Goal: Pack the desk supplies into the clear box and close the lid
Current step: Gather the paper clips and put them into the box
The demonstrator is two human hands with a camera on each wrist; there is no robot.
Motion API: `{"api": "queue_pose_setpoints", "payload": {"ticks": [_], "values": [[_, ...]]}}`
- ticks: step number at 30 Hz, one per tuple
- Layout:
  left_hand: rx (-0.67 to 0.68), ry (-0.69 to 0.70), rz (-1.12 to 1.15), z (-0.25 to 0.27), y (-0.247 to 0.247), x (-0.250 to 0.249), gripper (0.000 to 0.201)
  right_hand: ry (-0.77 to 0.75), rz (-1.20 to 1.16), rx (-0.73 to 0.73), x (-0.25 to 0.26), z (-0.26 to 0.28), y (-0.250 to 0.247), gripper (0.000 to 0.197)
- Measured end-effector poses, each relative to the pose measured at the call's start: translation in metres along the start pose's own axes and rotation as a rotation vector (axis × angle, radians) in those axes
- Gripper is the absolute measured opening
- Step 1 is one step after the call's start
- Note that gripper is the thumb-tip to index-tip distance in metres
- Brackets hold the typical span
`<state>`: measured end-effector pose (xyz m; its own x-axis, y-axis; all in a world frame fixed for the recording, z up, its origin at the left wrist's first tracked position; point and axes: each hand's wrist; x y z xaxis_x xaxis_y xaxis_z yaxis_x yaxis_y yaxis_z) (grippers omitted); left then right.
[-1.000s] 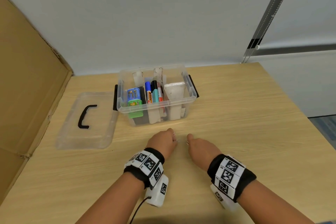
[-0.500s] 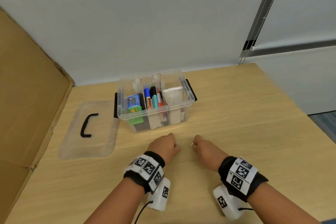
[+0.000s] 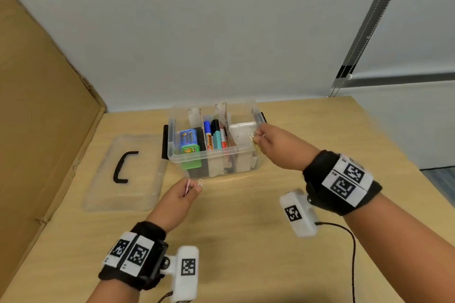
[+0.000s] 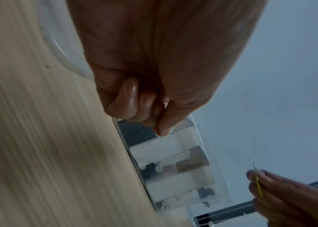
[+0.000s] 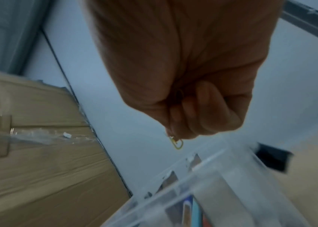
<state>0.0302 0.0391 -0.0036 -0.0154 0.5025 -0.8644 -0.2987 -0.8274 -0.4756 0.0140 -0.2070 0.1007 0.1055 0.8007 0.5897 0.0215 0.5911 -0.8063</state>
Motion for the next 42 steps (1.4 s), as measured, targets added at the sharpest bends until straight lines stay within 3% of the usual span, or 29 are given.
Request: {"api": "queue_pose_setpoints", "payload": {"ticks": [3, 6, 10, 13, 15, 18, 22, 25, 27, 31, 36, 39, 42], "values": [[-0.004, -0.006, -0.021, 0.002, -0.003, 0.004, 0.025, 0.006, 0.190, 0.023, 0.015, -0.036, 0.001, 0.020], [0.000, -0.022, -0.020, 0.003, -0.005, 0.007, 0.026, 0.077, 0.439, 0.154, 0.028, -0.066, 0.015, 0.031], [0.008, -0.028, -0.016, 0.005, -0.010, 0.011, 0.025, 0.043, 0.706, 0.281, 0.022, -0.096, 0.037, 0.035], [0.013, -0.048, -0.015, 0.007, -0.012, 0.016, 0.025, -0.005, 0.783, 0.287, -0.015, -0.131, 0.056, 0.016], [0.014, -0.061, -0.017, 0.008, -0.013, 0.019, 0.024, 0.026, 0.769, 0.278, -0.017, -0.134, 0.057, 0.024], [0.014, -0.070, -0.001, 0.011, -0.012, 0.021, 0.024, 0.077, 0.638, 0.318, 0.003, -0.115, 0.044, 0.020], [0.007, -0.061, 0.016, 0.014, -0.011, 0.020, 0.024, 0.026, 0.385, 0.171, 0.013, -0.083, 0.024, 0.030], [0.009, -0.033, -0.006, 0.018, -0.010, 0.015, 0.023, -0.111, 0.206, -0.197, -0.001, -0.049, 0.017, 0.027], [0.024, 0.002, -0.001, 0.021, -0.008, 0.006, 0.024, -0.190, 0.239, -0.388, -0.018, -0.034, 0.017, 0.029], [0.041, 0.161, -0.018, 0.021, 0.000, -0.038, 0.018, -0.165, 0.272, -0.351, -0.058, -0.029, 0.040, 0.047], [-0.106, 0.363, -0.291, -0.007, 0.024, -0.106, 0.012, -0.203, 0.056, -0.468, -0.075, -0.031, 0.066, 0.055], [-0.151, 0.360, -0.553, -0.044, 0.045, -0.136, 0.009, -0.254, -0.004, -0.493, -0.077, -0.029, 0.069, 0.053], [-0.063, 0.275, -0.802, -0.072, 0.066, -0.152, 0.019, -0.264, -0.071, -0.505, -0.079, -0.029, 0.074, 0.053]]}}
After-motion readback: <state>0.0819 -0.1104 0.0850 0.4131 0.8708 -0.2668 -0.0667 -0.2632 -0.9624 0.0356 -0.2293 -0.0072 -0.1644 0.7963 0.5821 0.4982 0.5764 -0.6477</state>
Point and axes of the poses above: each hand's wrist, its own z-axis away from the middle knuckle, its own y-axis out of the palm, x = y × z, and after that the axes turned 8 degrees about -x, right-handed
